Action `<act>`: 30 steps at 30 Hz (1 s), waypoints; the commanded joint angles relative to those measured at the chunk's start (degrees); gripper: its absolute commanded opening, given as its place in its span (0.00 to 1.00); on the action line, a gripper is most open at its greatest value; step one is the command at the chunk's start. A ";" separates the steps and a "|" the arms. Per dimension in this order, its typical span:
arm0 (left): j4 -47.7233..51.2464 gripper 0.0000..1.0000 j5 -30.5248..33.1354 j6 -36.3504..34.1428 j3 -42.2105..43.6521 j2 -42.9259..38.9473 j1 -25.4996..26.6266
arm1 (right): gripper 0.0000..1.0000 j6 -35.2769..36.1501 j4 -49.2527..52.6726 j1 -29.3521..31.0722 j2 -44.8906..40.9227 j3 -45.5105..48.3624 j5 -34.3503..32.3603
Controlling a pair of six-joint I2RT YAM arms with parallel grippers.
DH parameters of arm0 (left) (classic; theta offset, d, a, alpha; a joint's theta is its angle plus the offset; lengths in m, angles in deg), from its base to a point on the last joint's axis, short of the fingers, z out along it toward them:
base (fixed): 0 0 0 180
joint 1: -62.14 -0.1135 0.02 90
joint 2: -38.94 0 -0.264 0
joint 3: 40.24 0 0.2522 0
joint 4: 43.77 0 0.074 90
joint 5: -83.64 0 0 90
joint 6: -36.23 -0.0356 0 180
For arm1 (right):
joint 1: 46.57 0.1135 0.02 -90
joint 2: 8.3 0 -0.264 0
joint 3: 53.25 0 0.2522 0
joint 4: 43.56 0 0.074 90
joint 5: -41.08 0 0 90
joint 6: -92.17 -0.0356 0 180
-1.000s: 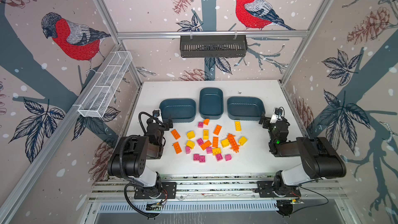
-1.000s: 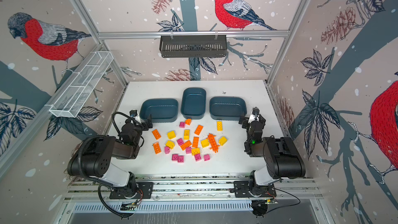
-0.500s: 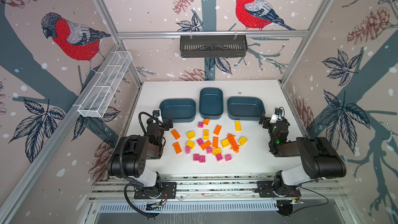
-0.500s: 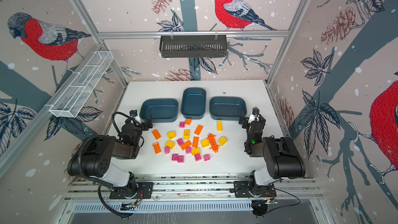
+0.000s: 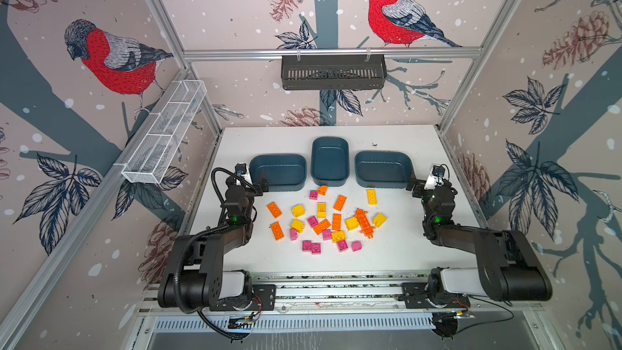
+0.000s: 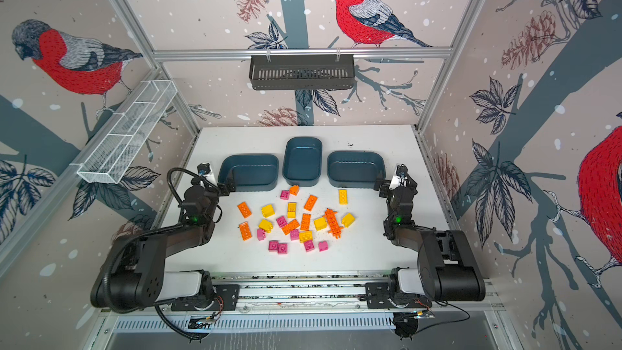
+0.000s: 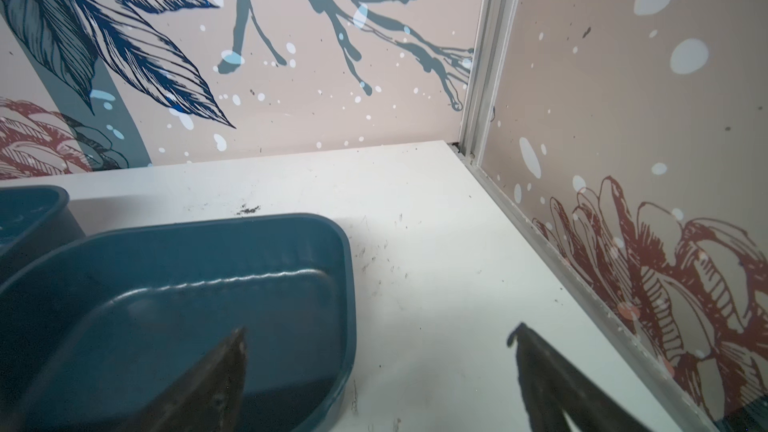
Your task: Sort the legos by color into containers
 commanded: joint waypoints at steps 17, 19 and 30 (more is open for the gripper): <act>70.66 0.96 -7.63 14.33 -26.46 -5.85 1.23 | 0.99 -1.98 43.08 2.85 -15.76 -16.93 28.39; 73.81 0.96 -8.17 15.52 -26.47 -5.30 1.40 | 0.99 -1.03 46.70 3.52 -15.51 -18.37 32.51; 76.92 0.91 -7.96 23.40 -24.47 -1.93 6.88 | 1.00 4.64 63.86 12.35 -15.46 -22.69 38.38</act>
